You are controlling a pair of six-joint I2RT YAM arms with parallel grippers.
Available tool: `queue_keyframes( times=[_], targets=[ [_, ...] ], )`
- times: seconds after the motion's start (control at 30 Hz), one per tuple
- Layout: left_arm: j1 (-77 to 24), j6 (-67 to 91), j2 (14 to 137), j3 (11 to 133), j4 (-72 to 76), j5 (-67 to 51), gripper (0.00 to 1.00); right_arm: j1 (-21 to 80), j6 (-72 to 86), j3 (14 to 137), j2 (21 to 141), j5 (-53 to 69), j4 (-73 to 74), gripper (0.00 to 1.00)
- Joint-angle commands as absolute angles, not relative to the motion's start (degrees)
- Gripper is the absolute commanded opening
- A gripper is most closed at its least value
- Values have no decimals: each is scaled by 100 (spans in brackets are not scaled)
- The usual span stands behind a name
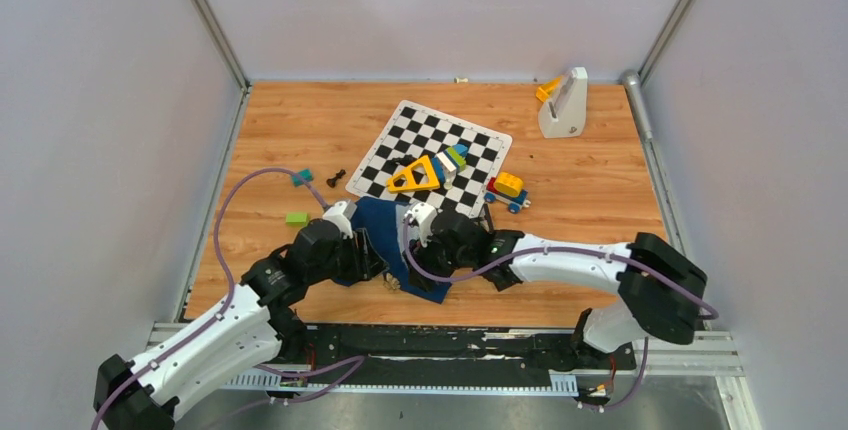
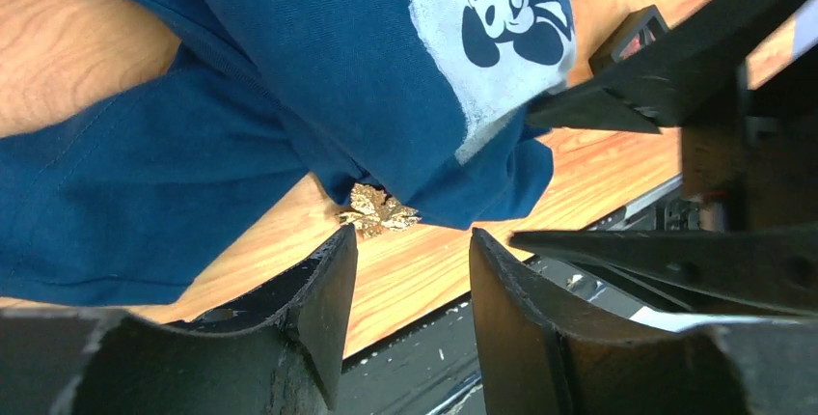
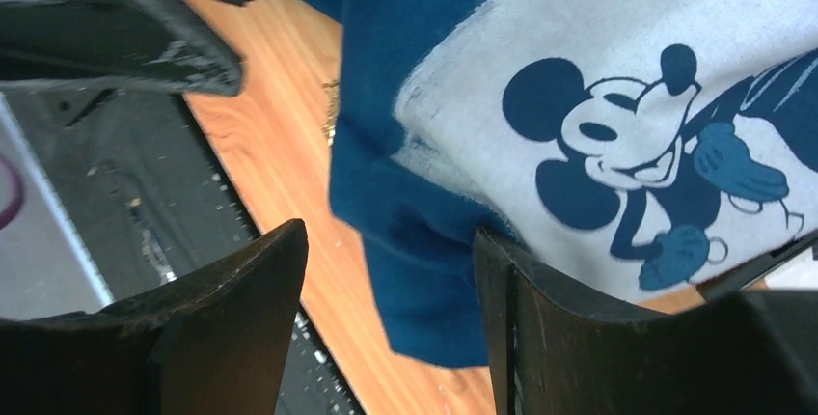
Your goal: Remove the brooch from the garment
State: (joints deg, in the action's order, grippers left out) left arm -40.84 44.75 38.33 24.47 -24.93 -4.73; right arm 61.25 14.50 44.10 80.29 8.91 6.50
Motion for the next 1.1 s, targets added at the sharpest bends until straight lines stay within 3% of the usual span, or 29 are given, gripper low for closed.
queue_keyframes(
  times=[0.0,0.13,0.2,0.23,0.33,0.4,0.67,0.9,1.07],
  targets=[
    [-4089,4922,3567,2370,-2635,-278,54,6194,1112,4894,8651,447,414,64],
    [-4088,5137,3510,2186,-2676,-291,54,6332,1106,5215,9177,318,468,63],
    [-4087,5242,3453,2100,-2654,-326,54,6362,1197,5345,9382,213,508,56],
    [-4087,5267,3427,2074,-2645,-350,54,6363,1278,5379,9440,172,510,48],
    [-4091,5355,3224,1988,-2682,-369,54,6350,1533,5445,9479,25,494,11],
    [-4092,5399,3079,1952,-2723,-380,53,6299,1778,5446,9371,7,449,0],
    [-4040,5835,2407,1659,-2231,-732,51,5537,3330,4727,8389,934,-546,0],
    [-4025,7077,1786,803,-416,-1077,51,5240,3809,4522,8031,1178,-820,0],
    [-4026,7580,1650,319,628,-943,57,5147,3865,4535,8107,1428,-843,0]
  ],
)
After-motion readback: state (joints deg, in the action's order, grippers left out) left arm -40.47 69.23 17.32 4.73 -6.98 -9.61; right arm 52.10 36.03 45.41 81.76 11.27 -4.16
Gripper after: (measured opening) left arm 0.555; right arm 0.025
